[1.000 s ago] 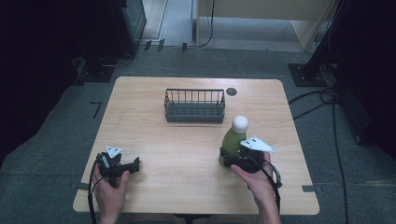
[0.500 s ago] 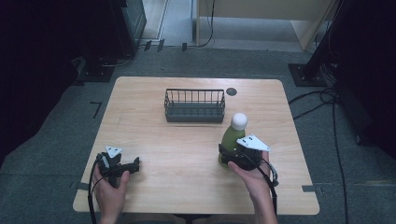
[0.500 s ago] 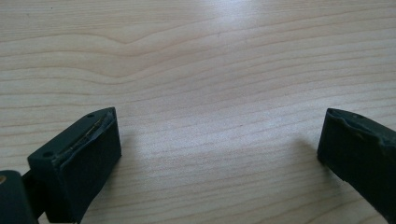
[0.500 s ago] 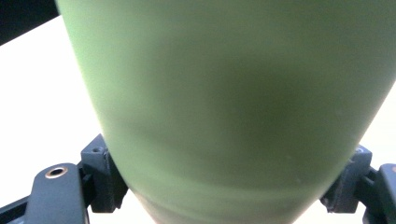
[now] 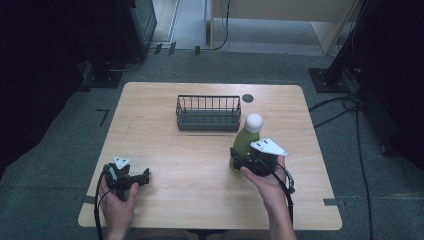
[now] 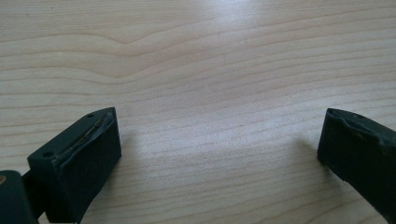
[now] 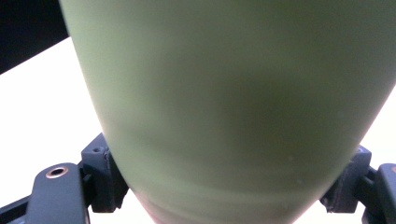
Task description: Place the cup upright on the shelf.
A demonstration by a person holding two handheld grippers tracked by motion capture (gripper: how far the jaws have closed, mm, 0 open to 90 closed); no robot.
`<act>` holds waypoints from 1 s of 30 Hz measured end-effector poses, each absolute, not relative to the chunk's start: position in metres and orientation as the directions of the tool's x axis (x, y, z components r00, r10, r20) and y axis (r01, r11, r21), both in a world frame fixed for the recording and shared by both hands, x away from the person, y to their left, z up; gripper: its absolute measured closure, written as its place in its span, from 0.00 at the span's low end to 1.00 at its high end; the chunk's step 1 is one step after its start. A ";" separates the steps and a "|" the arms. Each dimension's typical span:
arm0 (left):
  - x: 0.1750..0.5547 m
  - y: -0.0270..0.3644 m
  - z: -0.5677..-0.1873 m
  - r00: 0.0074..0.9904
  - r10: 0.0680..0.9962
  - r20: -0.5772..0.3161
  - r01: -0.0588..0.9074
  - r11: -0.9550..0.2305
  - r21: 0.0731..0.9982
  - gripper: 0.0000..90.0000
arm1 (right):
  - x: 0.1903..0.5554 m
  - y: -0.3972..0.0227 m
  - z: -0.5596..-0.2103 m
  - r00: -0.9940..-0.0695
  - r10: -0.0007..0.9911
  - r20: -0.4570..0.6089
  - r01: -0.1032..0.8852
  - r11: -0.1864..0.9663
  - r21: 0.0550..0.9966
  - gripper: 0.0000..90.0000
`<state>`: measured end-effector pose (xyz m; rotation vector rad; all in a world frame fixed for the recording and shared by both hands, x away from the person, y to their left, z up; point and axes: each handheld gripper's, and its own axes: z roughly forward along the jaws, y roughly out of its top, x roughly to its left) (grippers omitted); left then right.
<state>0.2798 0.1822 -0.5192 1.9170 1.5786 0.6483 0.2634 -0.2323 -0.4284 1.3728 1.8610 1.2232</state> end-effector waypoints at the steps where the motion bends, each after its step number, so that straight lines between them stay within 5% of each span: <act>1: 0.280 0.182 -0.519 0.187 0.982 0.012 0.708 -0.143 0.692 0.00 | 0.263 -0.232 -0.428 -0.352 0.931 0.101 0.462 0.079 0.884 0.22; 30: 0.280 0.182 -0.519 0.188 0.982 0.013 0.709 -0.145 0.690 0.00 | 0.318 -0.186 -0.369 -0.412 0.910 0.052 0.370 0.115 0.922 0.22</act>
